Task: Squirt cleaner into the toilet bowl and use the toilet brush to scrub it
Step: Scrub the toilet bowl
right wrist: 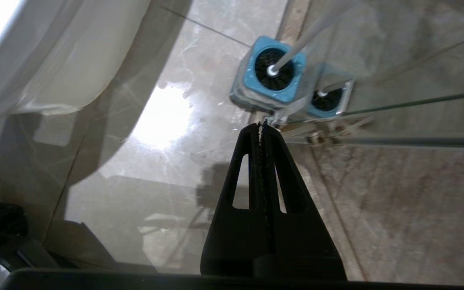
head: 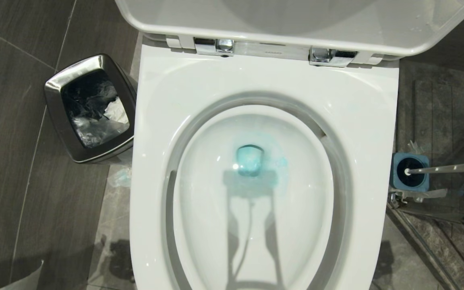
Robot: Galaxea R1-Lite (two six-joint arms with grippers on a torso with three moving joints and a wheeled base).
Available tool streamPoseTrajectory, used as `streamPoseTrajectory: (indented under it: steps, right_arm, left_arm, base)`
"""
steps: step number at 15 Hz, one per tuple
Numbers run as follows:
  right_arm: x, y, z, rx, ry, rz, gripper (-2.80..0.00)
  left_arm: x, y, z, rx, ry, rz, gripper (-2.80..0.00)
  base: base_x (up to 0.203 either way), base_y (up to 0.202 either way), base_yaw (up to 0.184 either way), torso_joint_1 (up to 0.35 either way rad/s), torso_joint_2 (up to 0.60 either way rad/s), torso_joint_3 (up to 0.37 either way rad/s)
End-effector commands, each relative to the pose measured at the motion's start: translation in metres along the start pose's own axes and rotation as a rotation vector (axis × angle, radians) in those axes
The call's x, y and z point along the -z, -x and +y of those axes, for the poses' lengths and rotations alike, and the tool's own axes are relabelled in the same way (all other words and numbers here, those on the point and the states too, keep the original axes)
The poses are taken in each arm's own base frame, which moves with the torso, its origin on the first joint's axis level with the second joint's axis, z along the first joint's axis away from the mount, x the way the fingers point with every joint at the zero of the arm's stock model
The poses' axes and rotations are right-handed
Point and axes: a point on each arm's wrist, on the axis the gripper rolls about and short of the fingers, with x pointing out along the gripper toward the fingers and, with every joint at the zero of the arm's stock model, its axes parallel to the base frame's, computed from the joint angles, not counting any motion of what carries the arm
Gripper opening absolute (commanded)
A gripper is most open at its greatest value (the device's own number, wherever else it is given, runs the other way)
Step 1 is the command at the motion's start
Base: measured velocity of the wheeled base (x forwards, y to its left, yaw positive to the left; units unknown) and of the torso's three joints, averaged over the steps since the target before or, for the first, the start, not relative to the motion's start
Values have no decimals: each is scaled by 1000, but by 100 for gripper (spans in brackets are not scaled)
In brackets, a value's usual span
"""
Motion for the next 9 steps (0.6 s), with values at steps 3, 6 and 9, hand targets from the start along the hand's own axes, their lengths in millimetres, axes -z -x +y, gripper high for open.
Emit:
streamPoseTrajectory:
  steps: [3,6,9]
  right_arm:
    - [39,-18,11,-33,-8,27,-280]
    - [49,-22,13,-32,-41,29,-280]
    - [50,-22,13,-37,-27,30,-280]
  left_arm:
    - [0,0,0,0,-1,3,-280]
    - [0,0,0,0,-1,3,-280]
    - [0,0,0,0,-1,3,-280]
  base:
    - [0,0,0,0,0,0]
    - [0,0,0,0,0,0]
    - [0,0,0,0,0,0]
